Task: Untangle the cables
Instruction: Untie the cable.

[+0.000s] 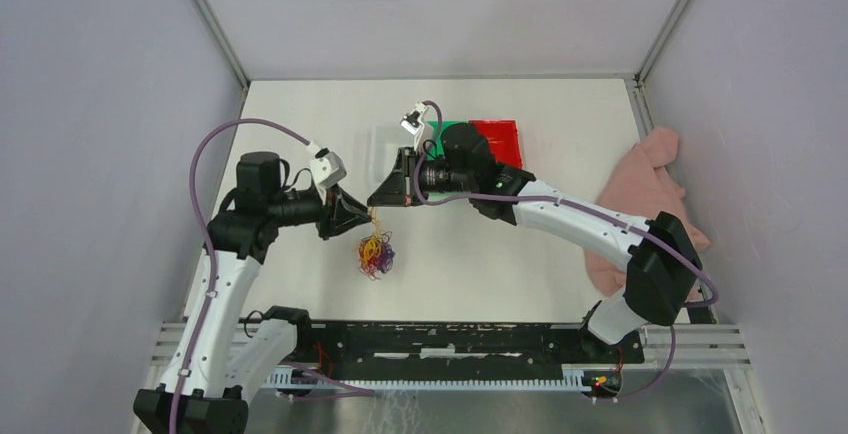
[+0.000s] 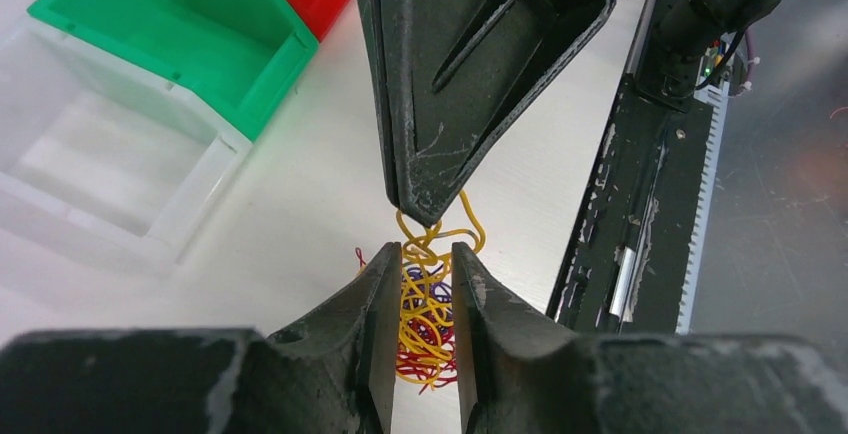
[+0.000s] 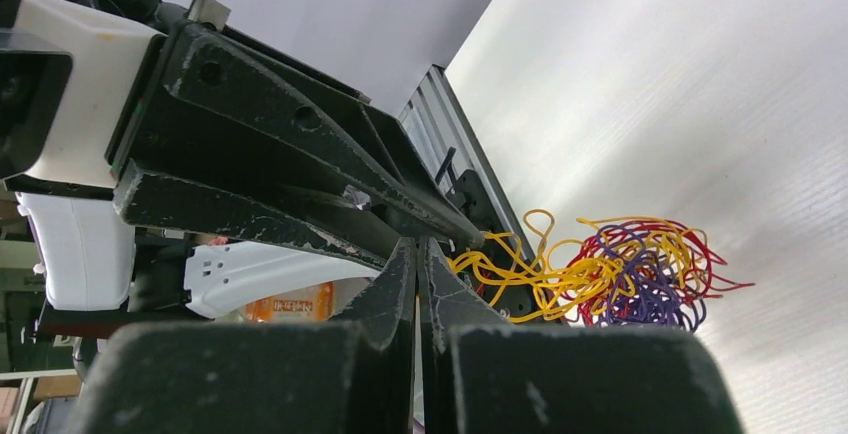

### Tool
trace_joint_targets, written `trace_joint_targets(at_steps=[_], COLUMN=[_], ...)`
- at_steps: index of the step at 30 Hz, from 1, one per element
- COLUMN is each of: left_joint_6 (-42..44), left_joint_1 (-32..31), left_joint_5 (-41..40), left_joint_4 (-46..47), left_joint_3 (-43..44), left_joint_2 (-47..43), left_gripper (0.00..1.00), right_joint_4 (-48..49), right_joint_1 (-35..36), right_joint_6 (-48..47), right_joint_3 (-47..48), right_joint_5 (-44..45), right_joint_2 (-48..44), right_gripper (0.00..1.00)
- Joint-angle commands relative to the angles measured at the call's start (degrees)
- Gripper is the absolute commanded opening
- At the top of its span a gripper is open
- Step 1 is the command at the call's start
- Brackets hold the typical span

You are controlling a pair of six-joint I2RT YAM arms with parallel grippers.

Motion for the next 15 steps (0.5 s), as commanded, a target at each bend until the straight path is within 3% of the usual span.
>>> trace_joint_targets(at_steps=[1,6,12,15], left_joint_6=[-1.3,-3.7,-4.2,-4.9], left_joint_1=[-0.2,-0.3,-0.2,-0.3], left_joint_5=[2.5,3.7,2.7,0.1], left_joint_4=[4.3,6.9,8.6,10.1], left_joint_3=[-0.1,-1.1,-2.8,-3.6], left_joint_2=[-1.1,-2.4,-3.0,-4.1], left_gripper=[0.31,0.29,0.05,0.03], right_joint_4=[3.7,4.6,5.9,5.5], right_joint_1=[0.4,0.5,0.5,0.5], right_joint_6=[0.6,1.5,3.2,3.0], right_joint_3=[2.9,2.8,3.0,2.6], right_joint_5=[-2.5,-3.7,-5.9,-6.0], right_joint_2=[0.3,0.5,1.5,1.4], right_gripper=[0.0,0.0,0.0,0.04])
